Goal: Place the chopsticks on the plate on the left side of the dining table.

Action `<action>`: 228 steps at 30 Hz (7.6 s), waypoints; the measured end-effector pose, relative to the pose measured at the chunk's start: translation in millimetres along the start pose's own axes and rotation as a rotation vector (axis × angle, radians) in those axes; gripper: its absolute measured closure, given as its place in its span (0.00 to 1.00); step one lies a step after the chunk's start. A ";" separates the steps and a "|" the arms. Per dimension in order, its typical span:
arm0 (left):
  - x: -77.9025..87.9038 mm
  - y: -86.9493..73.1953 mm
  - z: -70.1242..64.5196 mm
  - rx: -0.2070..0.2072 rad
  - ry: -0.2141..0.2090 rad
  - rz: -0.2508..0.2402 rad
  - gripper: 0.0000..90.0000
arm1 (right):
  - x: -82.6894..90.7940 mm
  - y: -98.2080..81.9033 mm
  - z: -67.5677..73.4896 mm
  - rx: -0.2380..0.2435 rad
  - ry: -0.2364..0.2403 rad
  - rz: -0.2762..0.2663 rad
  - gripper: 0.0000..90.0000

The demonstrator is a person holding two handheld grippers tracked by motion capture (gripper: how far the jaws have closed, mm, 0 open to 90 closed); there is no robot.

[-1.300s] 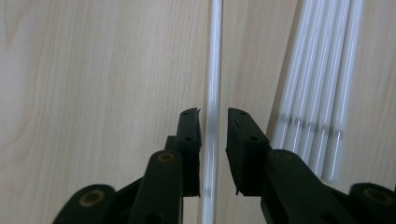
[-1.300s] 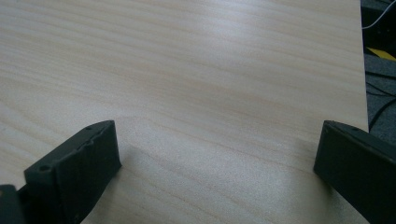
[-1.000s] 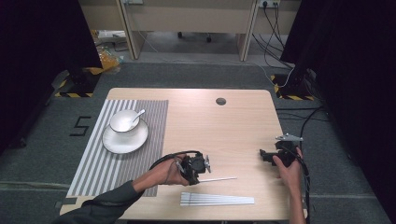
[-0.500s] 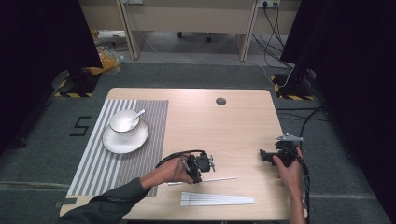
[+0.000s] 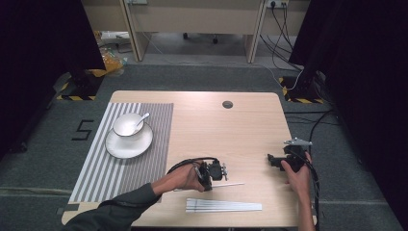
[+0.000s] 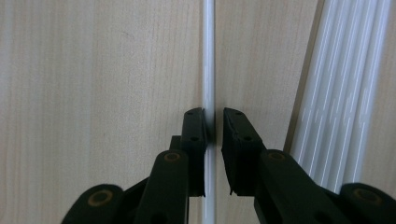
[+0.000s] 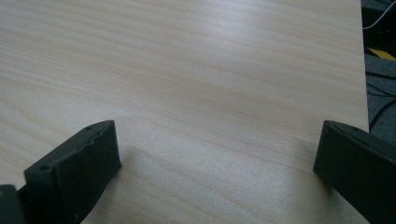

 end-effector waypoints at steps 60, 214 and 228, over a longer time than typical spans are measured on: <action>38.2 -144.9 58.2 0.291 0.029 0.021 0.94 | -0.1 0.1 -0.1 0.002 0.001 0.000 0.00; 12.3 -297.4 143.2 0.717 0.227 0.124 0.66 | -0.2 0.0 0.6 0.014 0.003 -0.002 0.01; 23.0 -296.5 132.7 0.719 0.193 0.078 0.61 | -0.2 0.1 0.6 0.014 0.003 -0.003 0.01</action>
Point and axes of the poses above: each handheld gripper's, and its own axes: x roughly backward along the jaws, y roughly out of its top, z roughly to its left, the point moved 2 cm from there along -x, roughly forward along the jaws, and after that the axes turned 12 degrees about z, right-handed, at the moved point
